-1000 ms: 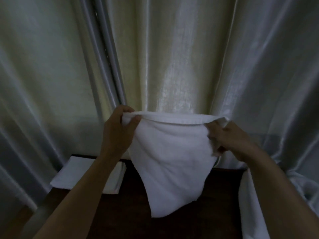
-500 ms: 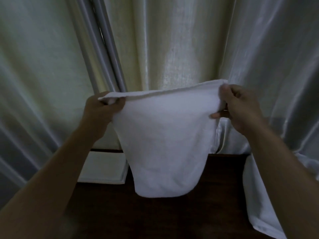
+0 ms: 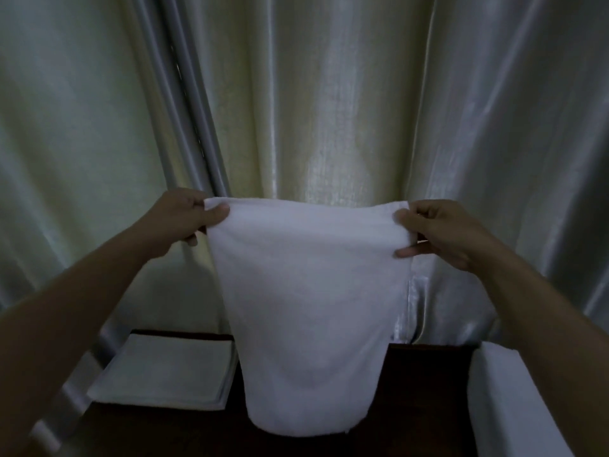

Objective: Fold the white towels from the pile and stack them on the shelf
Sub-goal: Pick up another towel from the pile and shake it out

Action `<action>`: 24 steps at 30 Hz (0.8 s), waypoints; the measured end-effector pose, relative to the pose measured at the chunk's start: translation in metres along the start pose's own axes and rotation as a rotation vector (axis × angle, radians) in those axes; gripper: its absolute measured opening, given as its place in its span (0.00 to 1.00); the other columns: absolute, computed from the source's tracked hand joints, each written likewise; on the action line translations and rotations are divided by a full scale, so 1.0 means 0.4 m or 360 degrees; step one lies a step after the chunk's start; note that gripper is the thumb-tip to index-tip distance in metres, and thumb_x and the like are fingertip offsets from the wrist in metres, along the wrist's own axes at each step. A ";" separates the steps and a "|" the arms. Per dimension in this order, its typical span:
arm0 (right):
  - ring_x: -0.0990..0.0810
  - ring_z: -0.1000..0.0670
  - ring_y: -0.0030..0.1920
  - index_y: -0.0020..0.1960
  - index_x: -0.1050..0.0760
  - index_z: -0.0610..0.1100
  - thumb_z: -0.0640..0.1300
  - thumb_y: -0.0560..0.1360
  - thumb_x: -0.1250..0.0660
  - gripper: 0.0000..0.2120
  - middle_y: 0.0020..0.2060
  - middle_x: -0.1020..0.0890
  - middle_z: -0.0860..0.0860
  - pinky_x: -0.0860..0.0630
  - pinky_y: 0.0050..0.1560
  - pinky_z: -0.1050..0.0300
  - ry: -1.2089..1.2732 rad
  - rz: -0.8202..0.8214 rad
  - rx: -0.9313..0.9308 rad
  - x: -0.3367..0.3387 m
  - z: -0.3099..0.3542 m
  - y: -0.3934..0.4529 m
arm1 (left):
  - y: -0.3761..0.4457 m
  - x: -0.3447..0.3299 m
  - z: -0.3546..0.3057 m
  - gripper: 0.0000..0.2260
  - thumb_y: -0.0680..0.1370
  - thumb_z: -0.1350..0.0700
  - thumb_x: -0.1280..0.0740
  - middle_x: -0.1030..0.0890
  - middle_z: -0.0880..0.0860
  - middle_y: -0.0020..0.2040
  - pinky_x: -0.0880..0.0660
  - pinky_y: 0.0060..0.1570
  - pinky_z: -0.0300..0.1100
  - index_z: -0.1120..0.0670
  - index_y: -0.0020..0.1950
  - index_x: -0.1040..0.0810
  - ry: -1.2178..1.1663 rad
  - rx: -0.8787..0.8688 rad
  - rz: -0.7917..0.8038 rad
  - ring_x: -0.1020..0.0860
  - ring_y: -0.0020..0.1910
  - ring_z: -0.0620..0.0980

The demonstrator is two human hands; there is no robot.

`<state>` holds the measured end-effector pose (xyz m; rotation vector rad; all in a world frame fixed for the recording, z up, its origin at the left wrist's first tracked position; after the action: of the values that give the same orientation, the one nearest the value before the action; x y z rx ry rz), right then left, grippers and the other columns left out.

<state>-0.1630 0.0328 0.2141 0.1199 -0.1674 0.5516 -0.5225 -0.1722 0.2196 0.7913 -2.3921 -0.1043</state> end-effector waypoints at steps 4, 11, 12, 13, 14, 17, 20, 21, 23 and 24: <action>0.18 0.52 0.28 0.47 0.22 0.32 0.39 0.81 0.33 0.10 0.36 0.23 0.43 0.14 0.42 0.47 -0.0064 -0.0086 -0.0013 0.019 0.090 0.078 | 0.097 0.012 -0.053 0.13 0.82 0.53 0.33 0.18 0.61 0.50 0.17 0.33 0.44 0.63 0.56 0.20 -0.0246 0.0209 0.0037 0.18 0.43 0.56; 0.16 0.39 0.50 0.58 0.24 0.25 0.34 0.79 0.31 0.13 0.54 0.20 0.36 0.14 0.42 0.49 0.0045 -0.0334 0.0293 0.077 0.303 0.183 | 0.198 0.083 -0.240 0.10 0.82 0.54 0.34 0.19 0.57 0.49 0.16 0.42 0.49 0.61 0.52 0.21 -0.0487 0.0037 -0.0087 0.17 0.44 0.55; 0.16 0.38 0.52 0.60 0.25 0.25 0.35 0.79 0.31 0.15 0.55 0.20 0.36 0.14 0.42 0.48 0.0051 -0.0363 0.0333 0.082 0.327 0.186 | 0.205 0.097 -0.260 0.11 0.82 0.53 0.33 0.19 0.57 0.49 0.16 0.42 0.50 0.62 0.55 0.22 -0.0480 0.0006 -0.0112 0.17 0.45 0.56; 0.17 0.38 0.52 0.60 0.25 0.25 0.35 0.79 0.31 0.15 0.55 0.21 0.37 0.14 0.42 0.48 0.0050 -0.0387 0.0370 0.087 0.347 0.186 | 0.213 0.110 -0.277 0.13 0.82 0.53 0.33 0.19 0.58 0.51 0.16 0.42 0.50 0.62 0.57 0.22 -0.0469 -0.0021 -0.0136 0.16 0.45 0.57; 0.17 0.38 0.52 0.59 0.24 0.26 0.36 0.79 0.31 0.14 0.54 0.21 0.38 0.14 0.42 0.49 0.0037 -0.0409 0.0409 0.090 0.363 0.185 | 0.219 0.119 -0.292 0.14 0.82 0.52 0.32 0.19 0.58 0.52 0.16 0.42 0.51 0.63 0.59 0.22 -0.0455 -0.0049 -0.0158 0.16 0.45 0.58; 0.18 0.41 0.50 0.49 0.22 0.32 0.37 0.80 0.32 0.07 0.50 0.22 0.45 0.15 0.40 0.51 -0.0036 -0.0463 0.0501 0.094 0.392 0.180 | 0.220 0.130 -0.327 0.13 0.82 0.53 0.33 0.22 0.58 0.54 0.16 0.41 0.51 0.63 0.58 0.23 -0.0416 -0.0106 -0.0209 0.17 0.45 0.59; 0.20 0.42 0.49 0.41 0.24 0.37 0.39 0.80 0.33 0.10 0.47 0.24 0.47 0.15 0.39 0.50 -0.0047 -0.0494 0.0510 0.098 0.384 0.168 | 0.215 0.128 -0.334 0.12 0.82 0.53 0.32 0.23 0.60 0.56 0.16 0.40 0.50 0.63 0.56 0.22 -0.0391 -0.0100 -0.0218 0.17 0.47 0.61; 0.20 0.42 0.48 0.41 0.25 0.36 0.39 0.80 0.33 0.10 0.47 0.25 0.47 0.15 0.38 0.51 -0.0041 -0.0499 0.0506 0.099 0.374 0.162 | 0.207 0.125 -0.331 0.12 0.82 0.53 0.32 0.23 0.60 0.57 0.16 0.40 0.50 0.63 0.55 0.22 -0.0389 -0.0095 -0.0206 0.17 0.47 0.61; 0.20 0.42 0.48 0.44 0.25 0.35 0.38 0.80 0.33 0.08 0.46 0.26 0.46 0.15 0.38 0.52 -0.0043 -0.0490 0.0499 0.099 0.346 0.145 | 0.193 0.114 -0.313 0.12 0.81 0.53 0.31 0.22 0.60 0.58 0.15 0.41 0.49 0.62 0.53 0.21 -0.0385 -0.0082 -0.0187 0.17 0.47 0.60; 0.21 0.42 0.49 0.47 0.25 0.36 0.38 0.80 0.33 0.05 0.46 0.26 0.46 0.15 0.38 0.52 -0.0044 -0.0478 0.0490 0.098 0.329 0.135 | 0.182 0.107 -0.302 0.11 0.81 0.53 0.31 0.22 0.60 0.57 0.15 0.41 0.49 0.61 0.52 0.21 -0.0384 -0.0069 -0.0175 0.16 0.47 0.60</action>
<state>-0.1752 0.0776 0.3541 0.4452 -0.0881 0.2725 -0.5177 -0.1235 0.3587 0.9356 -2.5600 -0.3116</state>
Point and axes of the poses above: each hand's wrist, its own y-axis towards the middle knuckle, its own x-axis out of the back of the hand, z = x × y, the point moved 4 cm from there along y, towards the middle knuckle
